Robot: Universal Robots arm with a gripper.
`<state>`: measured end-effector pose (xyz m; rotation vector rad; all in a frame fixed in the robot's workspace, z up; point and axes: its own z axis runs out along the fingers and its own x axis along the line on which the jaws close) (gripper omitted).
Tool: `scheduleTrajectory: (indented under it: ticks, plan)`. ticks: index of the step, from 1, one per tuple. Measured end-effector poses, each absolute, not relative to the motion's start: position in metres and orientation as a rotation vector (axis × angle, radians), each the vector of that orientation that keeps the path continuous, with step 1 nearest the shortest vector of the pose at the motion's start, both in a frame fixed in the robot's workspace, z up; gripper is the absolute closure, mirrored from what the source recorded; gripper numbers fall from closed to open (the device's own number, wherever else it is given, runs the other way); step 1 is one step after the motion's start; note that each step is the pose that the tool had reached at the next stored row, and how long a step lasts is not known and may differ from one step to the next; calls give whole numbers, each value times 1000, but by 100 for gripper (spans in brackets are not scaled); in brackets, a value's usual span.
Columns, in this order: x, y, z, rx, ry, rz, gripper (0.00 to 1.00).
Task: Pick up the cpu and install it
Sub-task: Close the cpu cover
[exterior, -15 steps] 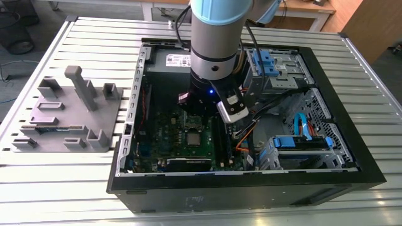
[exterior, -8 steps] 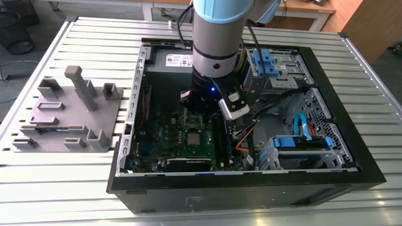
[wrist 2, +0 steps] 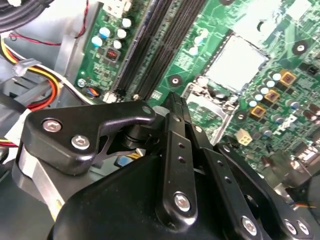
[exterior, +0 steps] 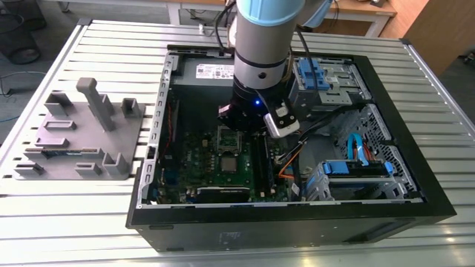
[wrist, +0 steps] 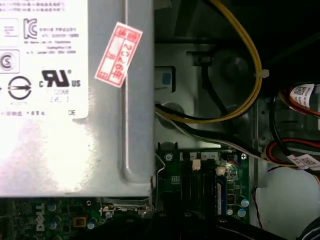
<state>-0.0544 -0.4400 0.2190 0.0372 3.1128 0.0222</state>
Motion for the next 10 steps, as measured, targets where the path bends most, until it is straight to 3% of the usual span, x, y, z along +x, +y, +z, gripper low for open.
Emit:
scheduleTrajectory:
  ticks: [10]
  plan:
    - [-52,-440,216,-147,3111,25,89]
